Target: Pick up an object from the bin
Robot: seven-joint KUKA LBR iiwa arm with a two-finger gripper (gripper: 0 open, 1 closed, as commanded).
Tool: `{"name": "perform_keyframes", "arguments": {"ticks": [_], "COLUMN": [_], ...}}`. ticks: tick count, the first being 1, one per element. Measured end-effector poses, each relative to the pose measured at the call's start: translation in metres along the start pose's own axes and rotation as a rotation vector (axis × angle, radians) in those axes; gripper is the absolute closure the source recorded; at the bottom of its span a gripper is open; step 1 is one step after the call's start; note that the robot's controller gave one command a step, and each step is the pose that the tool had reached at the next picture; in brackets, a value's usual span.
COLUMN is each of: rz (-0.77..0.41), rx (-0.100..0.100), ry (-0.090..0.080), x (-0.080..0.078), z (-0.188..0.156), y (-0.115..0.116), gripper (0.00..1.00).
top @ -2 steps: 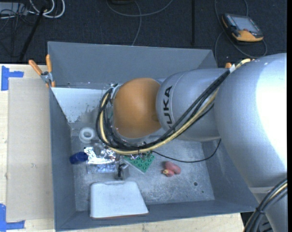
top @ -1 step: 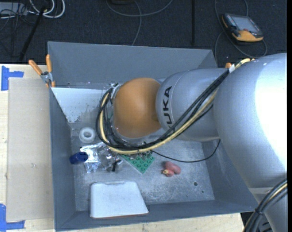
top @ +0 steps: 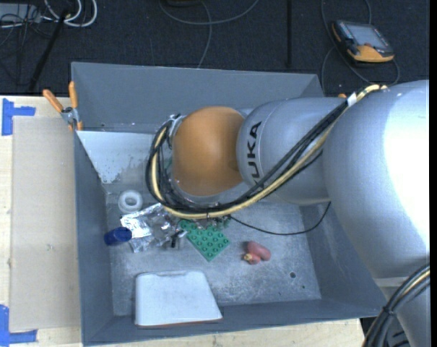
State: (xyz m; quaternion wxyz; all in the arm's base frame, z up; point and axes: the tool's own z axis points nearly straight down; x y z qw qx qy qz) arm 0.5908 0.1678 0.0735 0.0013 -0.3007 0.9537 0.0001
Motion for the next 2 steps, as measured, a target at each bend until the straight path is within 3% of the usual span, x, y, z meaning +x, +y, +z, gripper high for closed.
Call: {"name": "perform_keyframes", "arguments": {"ticks": [1, 2], "rz": [-0.027, -0.022], "rx": [0.001, 0.003], "ry": [-0.001, -0.007], "x": [-0.007, 0.008], "z": [0.004, -0.154], "y": [-0.037, -0.025], "gripper": [1.00, 1.00]}}
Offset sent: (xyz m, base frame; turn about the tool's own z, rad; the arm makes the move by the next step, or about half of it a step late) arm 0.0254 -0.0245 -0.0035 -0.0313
